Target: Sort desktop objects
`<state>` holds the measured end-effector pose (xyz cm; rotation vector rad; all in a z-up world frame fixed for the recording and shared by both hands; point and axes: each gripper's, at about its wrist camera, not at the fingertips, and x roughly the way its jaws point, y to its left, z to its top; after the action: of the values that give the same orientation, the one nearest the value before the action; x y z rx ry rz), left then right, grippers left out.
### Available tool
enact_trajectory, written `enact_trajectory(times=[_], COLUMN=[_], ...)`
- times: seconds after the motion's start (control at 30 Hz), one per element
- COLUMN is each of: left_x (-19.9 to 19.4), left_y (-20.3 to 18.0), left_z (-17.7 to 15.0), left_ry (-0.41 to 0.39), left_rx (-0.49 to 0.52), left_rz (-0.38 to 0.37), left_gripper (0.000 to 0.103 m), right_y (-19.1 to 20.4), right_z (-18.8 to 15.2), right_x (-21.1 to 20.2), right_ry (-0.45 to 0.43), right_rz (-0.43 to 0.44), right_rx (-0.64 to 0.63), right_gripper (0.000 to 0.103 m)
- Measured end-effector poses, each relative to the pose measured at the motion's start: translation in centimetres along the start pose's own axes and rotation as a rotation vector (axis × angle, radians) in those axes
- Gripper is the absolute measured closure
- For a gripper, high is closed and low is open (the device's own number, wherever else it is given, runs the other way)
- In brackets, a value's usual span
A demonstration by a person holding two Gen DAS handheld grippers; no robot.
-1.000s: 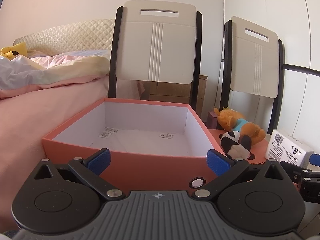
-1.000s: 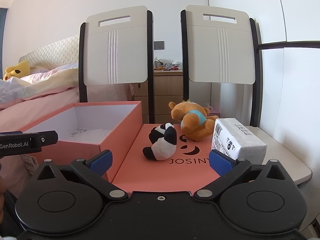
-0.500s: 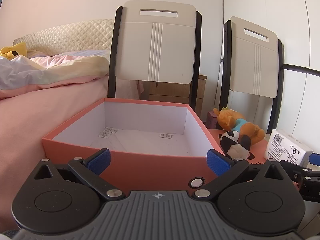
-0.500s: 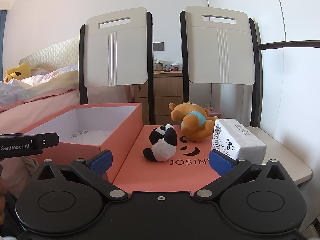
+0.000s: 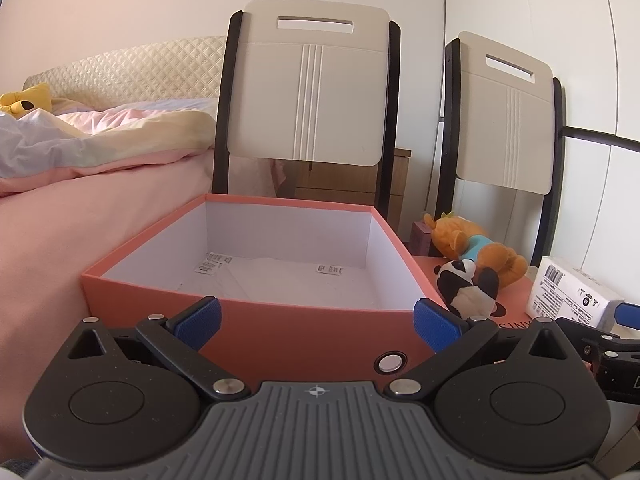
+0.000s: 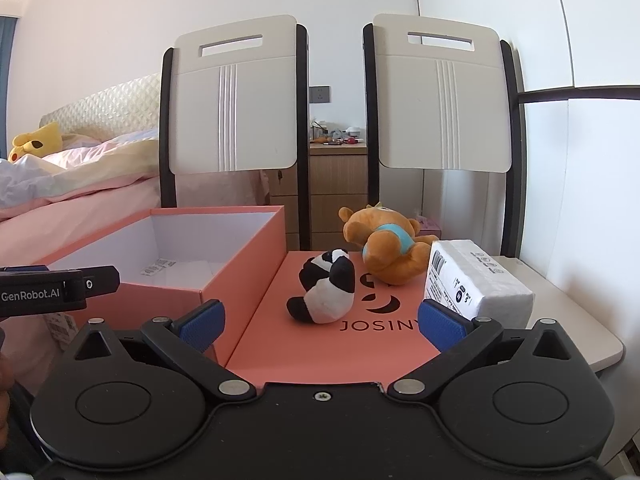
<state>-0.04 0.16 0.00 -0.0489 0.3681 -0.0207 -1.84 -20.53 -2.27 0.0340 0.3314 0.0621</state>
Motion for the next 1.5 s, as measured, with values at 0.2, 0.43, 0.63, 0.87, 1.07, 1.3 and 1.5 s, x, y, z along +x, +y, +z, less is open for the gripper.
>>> enact_trajectory(times=[0.2,0.43,0.63,0.87,1.07,1.3,1.5], left_x=[0.0,0.1,-0.03,-0.05,-0.13,-0.27,-0.32], left_y=[-0.1,-0.2,-0.01,-0.03,0.02,0.19,0.2], left_z=[-0.05,-0.01,-0.05,-0.05,-0.06,-0.15,-0.15], left_ry=[-0.001,-0.001,-0.001,-0.002,-0.002,-0.003,-0.004], left_rx=[0.001,0.001,-0.001,0.0,0.0,-0.001,-0.001], left_rz=[-0.001,0.0,-0.005,-0.004,-0.007,-0.008,-0.006], left_gripper=[0.0,0.0,0.0,0.0,0.0,0.0,0.0], right_y=[0.05,0.09,-0.21,-0.21,-0.17,-0.3,-0.26], right_z=[0.01,-0.06,0.06,0.01,-0.03,-0.03,-0.04], right_x=[-0.09,-0.01,0.02,-0.05,-0.08,-0.14,-0.19], right_ry=[-0.004,-0.005,-0.004,-0.006,-0.007,-0.006,-0.006], right_rz=[0.0,0.003,0.008,0.006,0.006,0.008,0.009], right_rx=[0.002,0.002,0.002,0.003,0.002,0.002,0.0], right_gripper=[0.001,0.001,0.001,0.001,0.001,0.001,0.001])
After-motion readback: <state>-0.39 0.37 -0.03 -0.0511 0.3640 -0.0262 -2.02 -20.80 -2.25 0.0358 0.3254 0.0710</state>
